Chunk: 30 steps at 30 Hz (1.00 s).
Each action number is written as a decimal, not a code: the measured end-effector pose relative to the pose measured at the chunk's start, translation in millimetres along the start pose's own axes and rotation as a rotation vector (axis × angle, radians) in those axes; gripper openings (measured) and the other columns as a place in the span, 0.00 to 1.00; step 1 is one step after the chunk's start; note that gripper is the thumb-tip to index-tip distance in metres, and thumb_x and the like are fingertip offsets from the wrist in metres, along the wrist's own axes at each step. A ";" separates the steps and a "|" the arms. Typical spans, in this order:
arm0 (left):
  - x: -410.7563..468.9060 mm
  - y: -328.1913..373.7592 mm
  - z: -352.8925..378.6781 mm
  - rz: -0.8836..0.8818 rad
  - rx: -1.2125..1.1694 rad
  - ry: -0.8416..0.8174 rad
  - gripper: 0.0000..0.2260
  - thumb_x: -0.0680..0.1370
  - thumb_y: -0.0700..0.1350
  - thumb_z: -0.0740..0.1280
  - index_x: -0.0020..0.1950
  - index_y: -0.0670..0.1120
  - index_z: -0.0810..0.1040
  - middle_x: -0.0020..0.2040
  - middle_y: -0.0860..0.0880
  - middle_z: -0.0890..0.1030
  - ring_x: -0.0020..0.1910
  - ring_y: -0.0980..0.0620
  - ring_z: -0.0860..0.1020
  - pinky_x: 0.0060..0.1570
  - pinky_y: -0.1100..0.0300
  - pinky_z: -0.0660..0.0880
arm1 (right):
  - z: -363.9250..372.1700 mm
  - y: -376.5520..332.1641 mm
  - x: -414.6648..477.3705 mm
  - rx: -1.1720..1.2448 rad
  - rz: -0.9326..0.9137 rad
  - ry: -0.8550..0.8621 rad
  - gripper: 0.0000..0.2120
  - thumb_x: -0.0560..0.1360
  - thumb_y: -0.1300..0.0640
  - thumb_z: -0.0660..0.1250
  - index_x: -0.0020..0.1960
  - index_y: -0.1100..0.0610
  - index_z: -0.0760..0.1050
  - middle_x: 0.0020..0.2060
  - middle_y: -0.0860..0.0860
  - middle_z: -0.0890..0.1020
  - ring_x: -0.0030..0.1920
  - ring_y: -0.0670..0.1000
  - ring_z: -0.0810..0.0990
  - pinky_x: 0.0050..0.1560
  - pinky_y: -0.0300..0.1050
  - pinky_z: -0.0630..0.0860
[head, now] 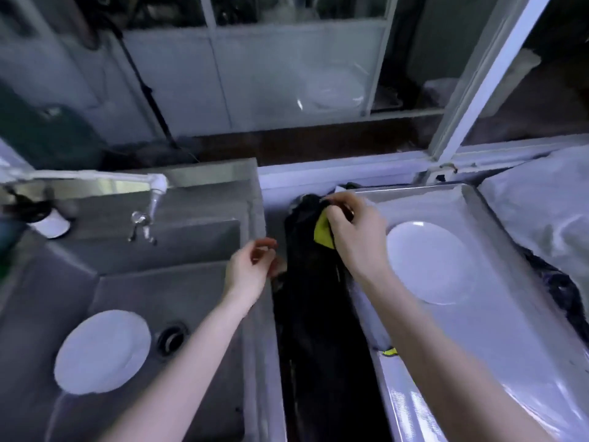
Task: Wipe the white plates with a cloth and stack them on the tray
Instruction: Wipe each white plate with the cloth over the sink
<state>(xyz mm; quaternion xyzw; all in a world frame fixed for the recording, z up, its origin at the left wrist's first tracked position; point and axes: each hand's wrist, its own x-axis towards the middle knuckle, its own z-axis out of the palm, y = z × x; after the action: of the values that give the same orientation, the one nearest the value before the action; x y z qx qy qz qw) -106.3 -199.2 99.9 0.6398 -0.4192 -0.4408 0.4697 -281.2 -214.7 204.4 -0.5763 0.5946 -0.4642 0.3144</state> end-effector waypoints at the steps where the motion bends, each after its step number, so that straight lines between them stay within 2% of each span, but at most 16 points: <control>1: 1.3 -3.4 -26.5 0.002 0.003 0.042 0.12 0.82 0.35 0.64 0.47 0.51 0.81 0.38 0.48 0.84 0.36 0.51 0.82 0.40 0.58 0.79 | 19.5 -13.0 -3.0 -0.006 -0.042 -0.028 0.09 0.75 0.61 0.63 0.46 0.49 0.79 0.41 0.44 0.81 0.45 0.44 0.78 0.48 0.35 0.73; 4: 6.3 -17.0 -106.6 0.003 0.028 0.169 0.14 0.81 0.35 0.66 0.46 0.55 0.81 0.38 0.53 0.84 0.39 0.49 0.82 0.47 0.54 0.79 | 80.0 -43.4 -13.3 -0.044 -0.153 -0.082 0.09 0.76 0.60 0.63 0.51 0.53 0.80 0.47 0.49 0.82 0.49 0.48 0.78 0.51 0.42 0.73; 7: 6.4 -38.6 -184.5 -0.032 0.099 0.250 0.12 0.80 0.38 0.67 0.46 0.56 0.81 0.37 0.54 0.84 0.37 0.54 0.81 0.46 0.54 0.78 | 144.9 -58.7 -21.9 -0.089 -0.207 -0.139 0.09 0.77 0.61 0.64 0.54 0.52 0.80 0.47 0.48 0.80 0.47 0.46 0.75 0.50 0.38 0.69; 9: 4.8 -61.6 -233.1 -0.103 0.094 0.289 0.11 0.80 0.39 0.67 0.47 0.55 0.81 0.39 0.53 0.85 0.40 0.52 0.82 0.49 0.52 0.79 | 186.9 -54.8 -26.7 -0.158 -0.169 -0.198 0.10 0.77 0.62 0.64 0.55 0.53 0.80 0.48 0.50 0.80 0.50 0.49 0.77 0.50 0.36 0.67; 11: 3.0 -90.5 -277.5 -0.210 0.053 0.308 0.10 0.80 0.39 0.66 0.49 0.54 0.82 0.39 0.53 0.85 0.40 0.52 0.84 0.47 0.54 0.80 | 224.8 -40.2 -33.4 -0.241 -0.099 -0.274 0.11 0.77 0.63 0.64 0.56 0.56 0.81 0.51 0.54 0.82 0.54 0.54 0.79 0.50 0.35 0.66; 13: 4.2 -121.8 -315.1 -0.313 0.049 0.325 0.09 0.81 0.39 0.65 0.52 0.52 0.81 0.40 0.51 0.85 0.41 0.50 0.84 0.43 0.58 0.79 | 255.2 -23.3 -43.8 -0.307 -0.045 -0.342 0.11 0.77 0.64 0.64 0.56 0.56 0.81 0.51 0.54 0.82 0.53 0.55 0.79 0.46 0.33 0.65; 15: 8.5 -153.4 -345.2 -0.404 0.071 0.332 0.08 0.81 0.39 0.64 0.55 0.48 0.81 0.41 0.49 0.85 0.42 0.48 0.83 0.45 0.56 0.79 | 282.1 -11.6 -54.1 -0.345 -0.008 -0.370 0.11 0.78 0.63 0.63 0.56 0.56 0.81 0.50 0.53 0.82 0.50 0.52 0.78 0.45 0.32 0.65; 17: 15.2 -182.4 -367.4 -0.481 0.127 0.320 0.08 0.81 0.39 0.65 0.58 0.45 0.81 0.44 0.48 0.85 0.45 0.45 0.82 0.53 0.50 0.79 | 307.9 -6.3 -60.3 -0.370 0.017 -0.380 0.10 0.78 0.62 0.63 0.56 0.55 0.81 0.51 0.54 0.81 0.49 0.50 0.76 0.46 0.34 0.66; 18: 18.7 -196.3 -375.9 -0.509 0.170 0.311 0.09 0.81 0.39 0.66 0.59 0.45 0.80 0.48 0.46 0.85 0.47 0.44 0.82 0.54 0.50 0.78 | 320.4 -5.0 -61.4 -0.383 0.022 -0.378 0.10 0.78 0.62 0.64 0.56 0.55 0.81 0.50 0.53 0.80 0.48 0.50 0.75 0.47 0.35 0.66; 20: 26.2 -223.3 -387.9 -0.551 0.256 0.295 0.09 0.80 0.39 0.68 0.60 0.45 0.80 0.55 0.45 0.84 0.48 0.44 0.80 0.50 0.55 0.73 | 343.1 -0.9 -61.2 -0.422 0.033 -0.380 0.10 0.78 0.62 0.64 0.56 0.55 0.81 0.49 0.52 0.79 0.48 0.50 0.75 0.48 0.37 0.67; 22: 35.3 -247.2 -395.4 -0.567 0.322 0.260 0.11 0.79 0.39 0.69 0.62 0.44 0.79 0.57 0.43 0.83 0.49 0.46 0.78 0.50 0.57 0.71 | 359.3 6.8 -59.2 -0.481 0.044 -0.408 0.10 0.78 0.61 0.64 0.57 0.54 0.81 0.50 0.51 0.78 0.48 0.50 0.74 0.48 0.39 0.67; 26: 54.2 -287.9 -407.3 -0.546 0.538 0.097 0.19 0.79 0.42 0.71 0.69 0.45 0.75 0.65 0.41 0.78 0.62 0.42 0.76 0.63 0.53 0.71 | 376.4 29.0 -55.0 -0.587 0.105 -0.502 0.11 0.79 0.60 0.63 0.57 0.54 0.81 0.53 0.53 0.80 0.50 0.51 0.75 0.48 0.42 0.68; 30: 74.9 -313.5 -423.6 -0.466 0.912 -0.030 0.29 0.79 0.50 0.70 0.79 0.49 0.65 0.78 0.43 0.65 0.76 0.42 0.63 0.72 0.50 0.63 | 382.3 43.2 -50.1 -0.680 0.121 -0.506 0.10 0.77 0.61 0.64 0.54 0.53 0.81 0.51 0.53 0.81 0.48 0.51 0.74 0.48 0.42 0.67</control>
<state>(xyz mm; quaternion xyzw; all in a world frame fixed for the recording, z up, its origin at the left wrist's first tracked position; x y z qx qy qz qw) 357.3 -107.3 -145.0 0.8498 -0.4219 -0.3150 0.0261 56.1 -242.3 14.8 -0.7068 0.6509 -0.0665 0.2691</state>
